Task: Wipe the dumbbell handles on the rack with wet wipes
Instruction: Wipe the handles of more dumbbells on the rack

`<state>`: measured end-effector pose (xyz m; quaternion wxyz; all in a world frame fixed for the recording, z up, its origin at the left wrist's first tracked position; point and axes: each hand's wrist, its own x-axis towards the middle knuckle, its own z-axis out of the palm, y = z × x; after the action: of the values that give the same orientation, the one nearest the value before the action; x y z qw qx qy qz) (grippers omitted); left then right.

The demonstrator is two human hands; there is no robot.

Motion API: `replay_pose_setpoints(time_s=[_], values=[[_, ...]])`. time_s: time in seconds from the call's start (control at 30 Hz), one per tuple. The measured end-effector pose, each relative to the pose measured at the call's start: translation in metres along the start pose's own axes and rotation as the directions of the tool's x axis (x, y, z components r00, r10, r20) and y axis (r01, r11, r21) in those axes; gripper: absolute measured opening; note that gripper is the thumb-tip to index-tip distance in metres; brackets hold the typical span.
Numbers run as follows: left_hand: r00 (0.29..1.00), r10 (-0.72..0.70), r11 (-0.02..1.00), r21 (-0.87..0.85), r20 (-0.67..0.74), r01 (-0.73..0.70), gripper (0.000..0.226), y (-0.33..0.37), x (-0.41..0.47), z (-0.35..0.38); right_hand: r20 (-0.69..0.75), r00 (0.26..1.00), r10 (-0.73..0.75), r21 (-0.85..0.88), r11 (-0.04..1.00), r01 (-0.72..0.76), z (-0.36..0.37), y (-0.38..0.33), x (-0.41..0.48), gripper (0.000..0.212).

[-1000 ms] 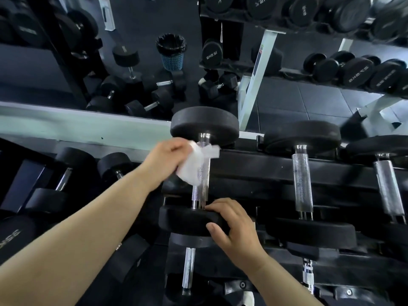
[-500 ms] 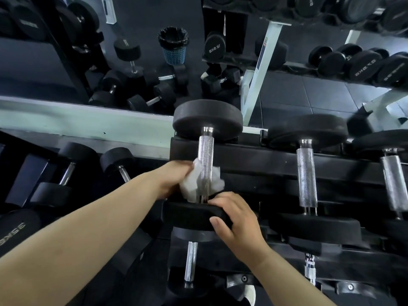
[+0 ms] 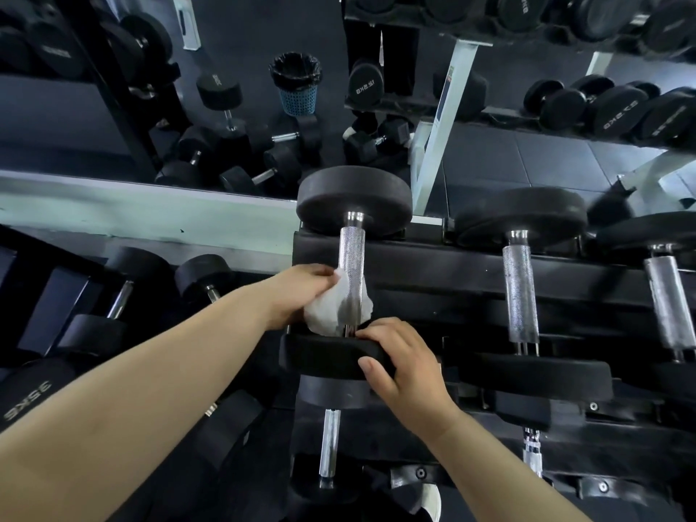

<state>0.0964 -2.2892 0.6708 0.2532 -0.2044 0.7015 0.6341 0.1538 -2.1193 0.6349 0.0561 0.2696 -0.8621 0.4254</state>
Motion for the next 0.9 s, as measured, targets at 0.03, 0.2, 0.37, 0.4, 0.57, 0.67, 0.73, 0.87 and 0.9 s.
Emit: replay_pose_setpoints(time_s=[0.03, 0.2, 0.37, 0.4, 0.57, 0.67, 0.73, 0.87, 0.9], values=[[0.999, 0.037, 0.999, -0.01, -0.031, -0.037, 0.015, 0.003, 0.003, -0.001, 0.002, 1.0, 0.001, 0.001, 1.0, -0.001, 0.0, 0.0, 0.0, 0.042], [0.977, 0.084, 0.974, -0.19, -0.195, -0.121, 0.016, 0.011, 0.01, 0.01, -0.012, 1.0, -0.017, 0.02, 1.0, 0.017, 0.0, -0.001, 0.002, 0.042], [0.997, 0.042, 0.995, -0.088, -0.072, -0.049, 0.016, -0.008, 0.003, -0.001, -0.021, 1.0, 0.002, 0.02, 1.0, -0.002, -0.001, -0.003, 0.001, 0.042], [0.997, 0.034, 0.991, -0.125, -0.076, -0.043, 0.016, -0.01, 0.0, -0.003, -0.015, 1.0, 0.01, 0.014, 1.0, -0.01, -0.001, -0.003, 0.001, 0.041], [0.99, 0.007, 0.81, -0.58, -0.14, -0.088, 0.023, -0.01, -0.018, -0.016, 0.067, 0.995, 0.072, -0.015, 0.997, -0.071, -0.006, -0.01, 0.001, 0.036], [0.971, 0.04, 0.71, -0.677, -0.234, -0.193, 0.022, 0.0, -0.046, -0.026, 0.185, 0.965, 0.186, 0.008, 0.982, -0.191, -0.015, -0.02, 0.003, 0.041], [0.946, 0.049, 0.706, -0.659, -0.321, -0.26, 0.021, 0.006, -0.073, -0.028, 0.131, 0.964, 0.231, 0.042, 0.97, -0.238, -0.019, -0.029, 0.004, 0.032], [0.964, 0.248, 0.613, -0.754, -0.096, -0.233, 0.063, 0.007, -0.12, -0.01, 0.098, 0.93, 0.355, 0.288, 0.884, -0.368, -0.018, -0.067, 0.011, 0.013], [0.955, 0.27, 0.615, -0.741, -0.12, -0.267, 0.059, 0.004, -0.125, -0.003, 0.161, 0.918, 0.363, 0.337, 0.854, -0.397, -0.018, -0.075, 0.012, 0.016]])
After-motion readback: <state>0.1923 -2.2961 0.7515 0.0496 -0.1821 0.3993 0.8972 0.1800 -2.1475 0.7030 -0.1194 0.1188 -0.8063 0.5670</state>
